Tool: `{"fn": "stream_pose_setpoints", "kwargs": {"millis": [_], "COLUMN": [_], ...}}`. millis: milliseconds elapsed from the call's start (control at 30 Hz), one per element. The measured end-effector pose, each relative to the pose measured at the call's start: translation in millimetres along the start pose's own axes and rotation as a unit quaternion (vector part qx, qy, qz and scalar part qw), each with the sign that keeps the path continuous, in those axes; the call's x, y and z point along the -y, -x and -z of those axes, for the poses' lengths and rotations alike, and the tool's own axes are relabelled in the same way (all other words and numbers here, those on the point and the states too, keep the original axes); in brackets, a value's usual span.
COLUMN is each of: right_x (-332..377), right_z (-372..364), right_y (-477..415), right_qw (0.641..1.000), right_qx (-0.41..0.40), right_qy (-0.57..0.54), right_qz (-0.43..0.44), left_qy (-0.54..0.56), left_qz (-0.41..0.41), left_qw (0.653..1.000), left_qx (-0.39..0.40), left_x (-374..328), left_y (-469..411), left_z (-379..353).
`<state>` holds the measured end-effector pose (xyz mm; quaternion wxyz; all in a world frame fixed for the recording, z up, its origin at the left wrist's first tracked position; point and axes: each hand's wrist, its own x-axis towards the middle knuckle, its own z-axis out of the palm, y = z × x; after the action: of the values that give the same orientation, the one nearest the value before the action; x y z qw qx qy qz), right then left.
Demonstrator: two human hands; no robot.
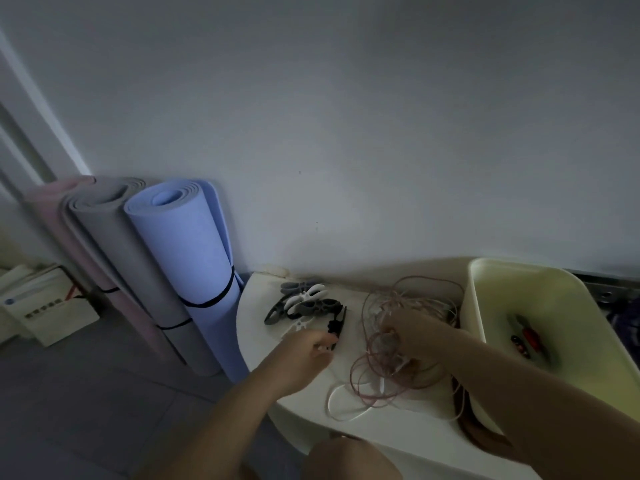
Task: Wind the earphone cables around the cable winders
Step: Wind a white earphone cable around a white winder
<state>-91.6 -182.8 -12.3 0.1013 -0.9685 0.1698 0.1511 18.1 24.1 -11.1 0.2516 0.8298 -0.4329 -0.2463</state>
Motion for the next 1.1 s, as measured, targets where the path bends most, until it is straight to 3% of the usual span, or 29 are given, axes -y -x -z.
{"fn": "stream_pose_setpoints", "kwargs": {"millis": [167, 433, 533, 633, 733, 833, 900, 1000, 1100], "right_x": [-6.8, -17.8, -22.9, -29.0, -33.2, -30.6, -26.5, -14.3, 10.0], "right_z": [24.6, 60.1, 68.7, 70.6, 65.3, 56.8, 55.1, 65.2, 89.6], "right_y": [10.4, 27.6, 29.5, 29.1, 22.6, 19.1, 19.6, 24.8, 39.6], "right_qw": [0.984, 0.94, 0.907, 0.898, 0.922, 0.962, 0.967, 0.97, 0.954], "right_qx": [-0.155, -0.272, -0.311, -0.31, -0.234, -0.141, -0.116, -0.143, -0.221], "right_qy": [-0.058, -0.175, -0.243, -0.26, -0.233, -0.15, -0.151, -0.149, -0.201], "right_qz": [-0.066, -0.11, -0.149, -0.172, -0.202, -0.178, -0.17, -0.128, -0.025], "left_qy": [-0.029, -0.202, -0.213, -0.209, -0.15, -0.03, 0.06, 0.169, 0.223], "left_qz": [0.02, 0.006, 0.013, 0.024, 0.032, 0.036, 0.043, 0.029, -0.006], "left_qw": [0.998, 0.976, 0.973, 0.974, 0.986, 0.998, 0.997, 0.984, 0.972], "left_qx": [0.045, 0.086, 0.083, 0.084, 0.065, 0.034, 0.014, -0.042, -0.077], "left_x": [7.7, -4.2, -5.4, -6.7, -14.6, -31.4, -47.2, -78.5, -112.8], "left_y": [-0.4, -9.1, -8.6, -6.4, -3.3, -1.6, -0.9, 0.7, 1.6], "left_z": [-26.0, -67.6, -73.5, -72.7, -57.2, -27.6, -4.3, 34.2, 70.9]}}
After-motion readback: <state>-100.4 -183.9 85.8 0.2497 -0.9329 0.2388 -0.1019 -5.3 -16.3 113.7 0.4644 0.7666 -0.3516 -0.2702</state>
